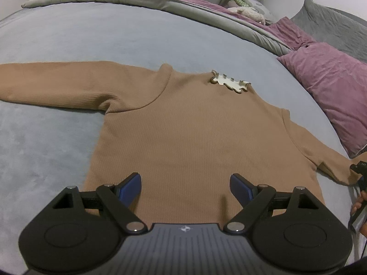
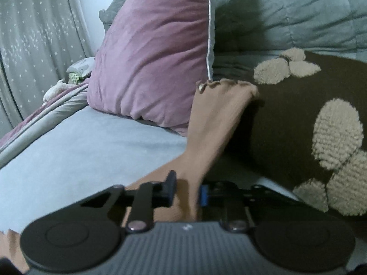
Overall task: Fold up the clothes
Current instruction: 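Grasp the sleeve cuff with the right gripper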
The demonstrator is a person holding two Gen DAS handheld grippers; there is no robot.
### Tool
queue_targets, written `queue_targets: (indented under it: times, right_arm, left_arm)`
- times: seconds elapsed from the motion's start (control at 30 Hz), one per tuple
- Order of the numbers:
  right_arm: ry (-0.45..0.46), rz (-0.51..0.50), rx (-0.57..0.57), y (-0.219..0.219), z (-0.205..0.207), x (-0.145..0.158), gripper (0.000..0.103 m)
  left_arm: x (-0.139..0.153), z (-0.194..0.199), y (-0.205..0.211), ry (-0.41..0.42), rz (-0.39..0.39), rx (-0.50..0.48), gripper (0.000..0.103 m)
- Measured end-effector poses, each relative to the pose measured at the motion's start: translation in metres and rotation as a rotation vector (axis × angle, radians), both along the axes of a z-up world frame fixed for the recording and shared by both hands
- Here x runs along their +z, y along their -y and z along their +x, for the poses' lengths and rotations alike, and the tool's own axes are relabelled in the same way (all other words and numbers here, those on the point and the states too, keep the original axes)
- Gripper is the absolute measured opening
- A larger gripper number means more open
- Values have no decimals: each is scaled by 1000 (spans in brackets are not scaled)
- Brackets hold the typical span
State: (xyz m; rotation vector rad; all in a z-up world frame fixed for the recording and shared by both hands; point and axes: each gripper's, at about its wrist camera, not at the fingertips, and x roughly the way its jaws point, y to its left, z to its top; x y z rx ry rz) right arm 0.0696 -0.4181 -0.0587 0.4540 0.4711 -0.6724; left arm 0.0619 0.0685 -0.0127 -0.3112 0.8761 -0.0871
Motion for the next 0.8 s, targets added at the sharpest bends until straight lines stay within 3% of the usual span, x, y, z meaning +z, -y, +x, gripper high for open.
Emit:
queue_targets:
  times: [0.07, 0.33, 0.53, 0.8]
  right_arm:
    - [-3, -14, -4, -4, -2, 4, 8]
    - [32, -143, 53, -31, -5, 41, 7]
    - [54, -263, 136, -70, 7, 77, 7]
    - [97, -351, 257, -135, 17, 117, 7]
  left_arm:
    - [1, 0, -1, 3, -3, 2, 85]
    - [6, -1, -7, 16, -24, 13, 85]
    - [10, -2, -10, 24, -37, 22, 85]
    - [13, -3, -16, 31, -49, 31, 85]
